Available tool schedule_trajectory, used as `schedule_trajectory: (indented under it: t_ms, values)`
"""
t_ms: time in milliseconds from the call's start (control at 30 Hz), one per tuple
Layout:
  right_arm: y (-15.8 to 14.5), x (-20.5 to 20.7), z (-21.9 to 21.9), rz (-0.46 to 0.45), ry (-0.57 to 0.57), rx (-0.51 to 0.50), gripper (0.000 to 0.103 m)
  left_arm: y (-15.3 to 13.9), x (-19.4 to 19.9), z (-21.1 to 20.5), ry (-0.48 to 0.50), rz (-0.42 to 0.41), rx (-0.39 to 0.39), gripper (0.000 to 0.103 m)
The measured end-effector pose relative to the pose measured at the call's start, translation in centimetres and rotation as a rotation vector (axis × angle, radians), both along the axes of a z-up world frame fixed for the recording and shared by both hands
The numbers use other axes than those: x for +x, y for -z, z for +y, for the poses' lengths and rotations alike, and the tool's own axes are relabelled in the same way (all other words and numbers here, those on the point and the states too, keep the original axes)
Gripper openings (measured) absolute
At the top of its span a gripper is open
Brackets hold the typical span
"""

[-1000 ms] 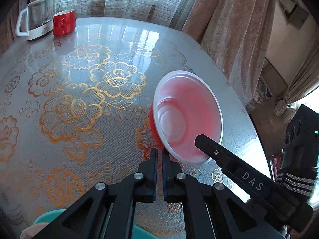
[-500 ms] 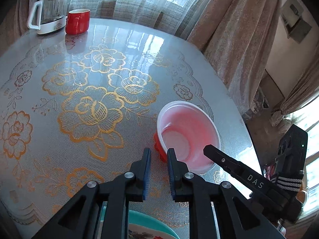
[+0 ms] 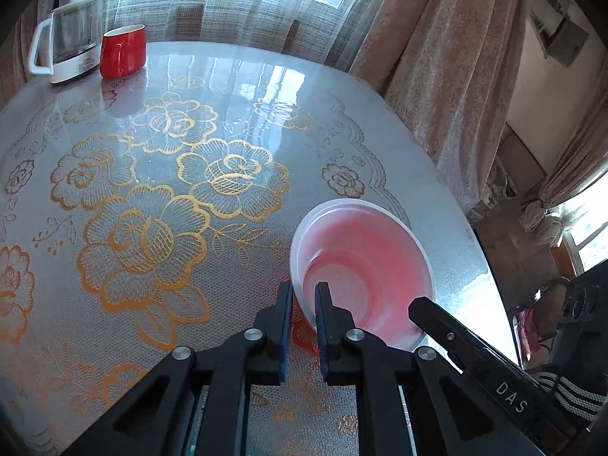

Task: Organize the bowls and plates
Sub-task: 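Lift and tilt the red bowl with the left tool toward the right tool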

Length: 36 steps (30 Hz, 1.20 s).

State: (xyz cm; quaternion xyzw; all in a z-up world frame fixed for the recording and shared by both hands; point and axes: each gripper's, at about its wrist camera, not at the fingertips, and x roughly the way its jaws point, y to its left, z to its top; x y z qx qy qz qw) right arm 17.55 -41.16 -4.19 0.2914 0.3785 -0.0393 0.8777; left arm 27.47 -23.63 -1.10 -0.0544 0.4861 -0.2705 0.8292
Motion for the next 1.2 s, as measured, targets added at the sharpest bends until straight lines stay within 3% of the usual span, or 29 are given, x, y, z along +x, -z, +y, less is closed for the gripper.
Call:
schedule_trajectory:
  t_ms: [167, 333, 400, 500, 1067, 1200]
  values:
    - [0.5, 0.2, -1.1, -0.001, 0.012, 0.08, 0.014, 0.5, 0.4, -0.1, -0.013, 0.017, -0.01, 0.016]
    - [0.8, 0.2, -1.2, -0.004, 0.021, 0.095, 0.015, 1.0, 0.7, -1.1, 0.012, 0.031, 0.021, 0.022]
    - [0.9, 0.1, -1.4, 0.0, 0.022, 0.1, 0.016, 1.2, 0.4, -1.5, 0.016, 0.023, 0.044, 0.013]
    - [0.9, 0.2, -1.1, 0.015, 0.024, 0.09, 0.016, 1.1, -0.3, -1.8, 0.016, -0.003, 0.06, 0.012]
    - [1.1, -0.1, 1.9, 0.03, -0.05, 0.123, 0.016, 1.0, -3.1, 1.9, -0.057, 0.022, 0.132, 0.011]
    - [1.0, -0.1, 2.2, 0.014, -0.065, 0.137, 0.029, 1.4, -3.1, 2.3, -0.062, 0.03, 0.132, 0.01]
